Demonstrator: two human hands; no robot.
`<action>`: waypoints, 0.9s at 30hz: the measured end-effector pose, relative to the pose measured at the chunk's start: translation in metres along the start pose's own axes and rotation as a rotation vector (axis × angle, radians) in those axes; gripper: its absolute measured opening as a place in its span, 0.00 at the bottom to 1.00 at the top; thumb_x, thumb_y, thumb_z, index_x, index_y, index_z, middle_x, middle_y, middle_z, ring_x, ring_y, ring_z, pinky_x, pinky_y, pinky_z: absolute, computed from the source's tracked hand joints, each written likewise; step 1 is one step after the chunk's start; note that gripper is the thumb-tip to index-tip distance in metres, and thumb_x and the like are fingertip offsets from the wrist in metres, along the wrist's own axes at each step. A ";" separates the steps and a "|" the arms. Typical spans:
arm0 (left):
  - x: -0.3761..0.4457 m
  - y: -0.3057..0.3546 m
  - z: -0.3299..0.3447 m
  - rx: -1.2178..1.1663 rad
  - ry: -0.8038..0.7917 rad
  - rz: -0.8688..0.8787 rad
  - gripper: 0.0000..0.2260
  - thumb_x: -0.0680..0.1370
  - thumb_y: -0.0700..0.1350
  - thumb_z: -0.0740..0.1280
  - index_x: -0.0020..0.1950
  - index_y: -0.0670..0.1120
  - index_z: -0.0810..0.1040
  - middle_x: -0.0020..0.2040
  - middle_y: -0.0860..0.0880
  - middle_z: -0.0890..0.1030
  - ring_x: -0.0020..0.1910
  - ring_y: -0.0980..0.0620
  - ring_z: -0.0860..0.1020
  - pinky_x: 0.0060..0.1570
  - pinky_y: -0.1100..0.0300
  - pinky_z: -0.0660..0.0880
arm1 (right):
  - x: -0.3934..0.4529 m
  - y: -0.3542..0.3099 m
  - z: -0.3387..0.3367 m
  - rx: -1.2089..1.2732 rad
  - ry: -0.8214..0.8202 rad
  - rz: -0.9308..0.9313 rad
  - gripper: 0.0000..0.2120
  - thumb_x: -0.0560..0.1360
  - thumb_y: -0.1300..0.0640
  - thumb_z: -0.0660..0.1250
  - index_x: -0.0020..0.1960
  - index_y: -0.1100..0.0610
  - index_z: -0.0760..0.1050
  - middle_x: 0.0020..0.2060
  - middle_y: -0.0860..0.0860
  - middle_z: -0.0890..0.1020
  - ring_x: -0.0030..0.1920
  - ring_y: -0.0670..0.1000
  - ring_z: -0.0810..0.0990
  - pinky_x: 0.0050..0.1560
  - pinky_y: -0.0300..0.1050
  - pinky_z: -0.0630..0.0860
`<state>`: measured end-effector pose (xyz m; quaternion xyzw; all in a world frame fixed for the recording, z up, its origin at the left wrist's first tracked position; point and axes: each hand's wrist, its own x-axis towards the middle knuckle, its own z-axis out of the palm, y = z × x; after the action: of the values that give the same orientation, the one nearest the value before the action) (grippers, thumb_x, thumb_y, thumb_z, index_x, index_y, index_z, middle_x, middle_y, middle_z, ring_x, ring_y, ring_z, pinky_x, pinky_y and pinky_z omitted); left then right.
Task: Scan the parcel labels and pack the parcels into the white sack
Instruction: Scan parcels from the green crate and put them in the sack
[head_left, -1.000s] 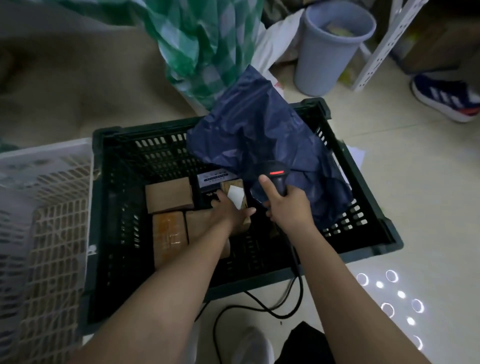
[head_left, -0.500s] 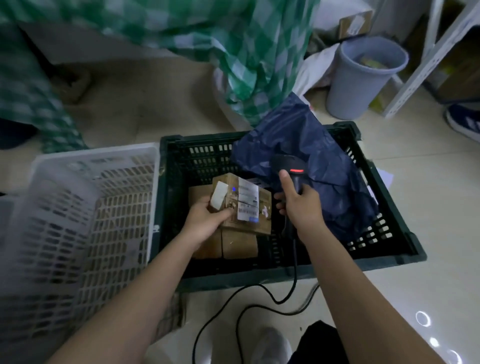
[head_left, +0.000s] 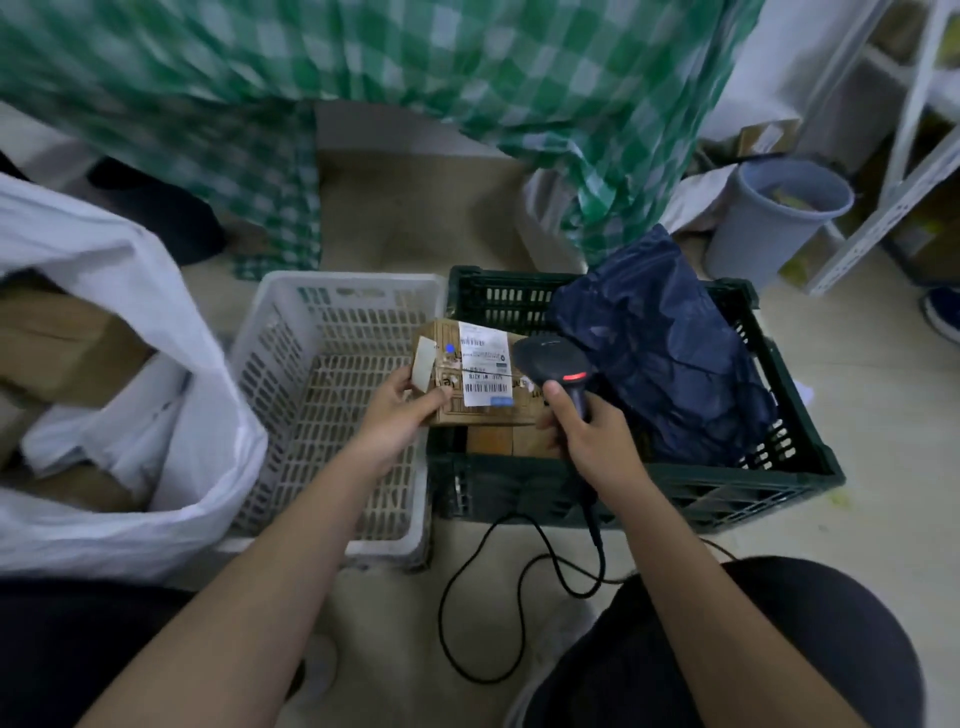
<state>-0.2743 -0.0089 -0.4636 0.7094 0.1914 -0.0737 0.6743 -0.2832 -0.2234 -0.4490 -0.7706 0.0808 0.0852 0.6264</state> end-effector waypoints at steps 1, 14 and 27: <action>-0.007 -0.001 -0.006 0.002 -0.004 0.002 0.13 0.75 0.41 0.70 0.57 0.52 0.75 0.54 0.53 0.80 0.53 0.51 0.80 0.61 0.48 0.75 | -0.010 0.000 0.004 0.000 -0.015 0.007 0.17 0.78 0.46 0.64 0.42 0.60 0.75 0.33 0.53 0.80 0.29 0.44 0.77 0.31 0.37 0.75; -0.044 -0.014 -0.042 -0.073 -0.013 0.048 0.16 0.78 0.40 0.67 0.65 0.47 0.73 0.57 0.50 0.80 0.53 0.50 0.81 0.49 0.56 0.80 | -0.091 0.011 0.028 -0.047 -0.158 0.097 0.21 0.78 0.41 0.60 0.43 0.60 0.76 0.32 0.54 0.80 0.31 0.49 0.78 0.35 0.44 0.74; -0.046 -0.014 -0.048 -0.089 -0.003 0.053 0.18 0.78 0.42 0.68 0.67 0.51 0.73 0.58 0.53 0.80 0.55 0.50 0.81 0.60 0.45 0.75 | -0.099 -0.003 0.031 -0.033 -0.173 0.092 0.23 0.79 0.41 0.59 0.44 0.61 0.76 0.32 0.53 0.80 0.31 0.48 0.77 0.36 0.43 0.75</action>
<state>-0.3294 0.0303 -0.4562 0.6836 0.1746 -0.0483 0.7071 -0.3796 -0.1909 -0.4289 -0.7661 0.0602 0.1817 0.6135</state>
